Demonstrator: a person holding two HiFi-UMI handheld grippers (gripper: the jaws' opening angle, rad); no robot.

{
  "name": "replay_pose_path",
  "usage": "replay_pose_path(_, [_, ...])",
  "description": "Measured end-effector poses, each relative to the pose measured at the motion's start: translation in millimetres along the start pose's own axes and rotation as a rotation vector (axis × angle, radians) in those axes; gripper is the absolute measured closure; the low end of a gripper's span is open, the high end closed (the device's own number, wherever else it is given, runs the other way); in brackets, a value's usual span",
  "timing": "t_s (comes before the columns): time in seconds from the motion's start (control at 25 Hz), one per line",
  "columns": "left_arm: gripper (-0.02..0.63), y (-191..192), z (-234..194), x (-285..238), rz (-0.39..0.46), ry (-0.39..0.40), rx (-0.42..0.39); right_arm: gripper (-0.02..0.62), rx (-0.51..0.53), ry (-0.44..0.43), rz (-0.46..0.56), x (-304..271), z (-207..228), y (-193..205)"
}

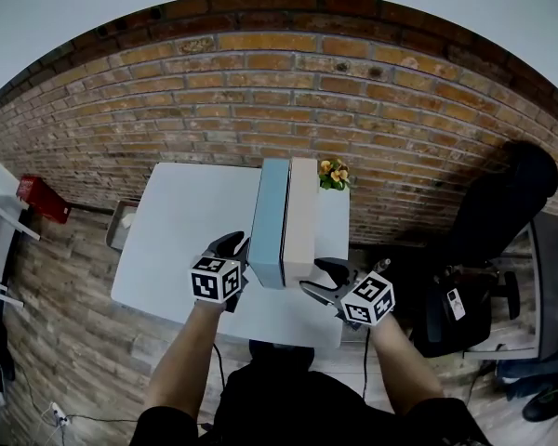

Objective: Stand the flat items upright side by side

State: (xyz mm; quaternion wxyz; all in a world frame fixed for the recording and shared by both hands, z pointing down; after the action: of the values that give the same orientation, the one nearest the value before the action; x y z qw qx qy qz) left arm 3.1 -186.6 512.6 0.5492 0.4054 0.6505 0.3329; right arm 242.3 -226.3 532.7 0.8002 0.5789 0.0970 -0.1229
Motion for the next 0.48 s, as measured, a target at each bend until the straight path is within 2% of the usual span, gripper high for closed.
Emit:
replay_pose_path(0.24, [0.492, -1, 3, 14, 0.017, -0.027, 0.009, 0.308, -0.008, -0.002, 0.031, 19, 0, -4])
replay_pose_path(0.36, [0.492, 0, -1, 23, 0.026, -0.036, 0.019, 0.312, -0.025, 0.033, 0.067, 30, -2, -6])
replay_pose_path(0.48, [0.492, -9, -6, 31, 0.058, -0.039, 0.009, 0.332, -0.048, 0.108, 0.13, 43, -4, -12])
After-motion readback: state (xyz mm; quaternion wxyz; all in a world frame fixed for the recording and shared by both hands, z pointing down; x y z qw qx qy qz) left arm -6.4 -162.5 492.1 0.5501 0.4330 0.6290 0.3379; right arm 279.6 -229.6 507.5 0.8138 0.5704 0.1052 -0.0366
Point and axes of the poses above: the fingertips, and each gripper's own axes: x backward along the fingers, z to its right, y out of its underside, the point moved 7 cm from there along x, backward along the fingers, and after that the axes turned 5 degrees about -y, right-handed, at the moved point
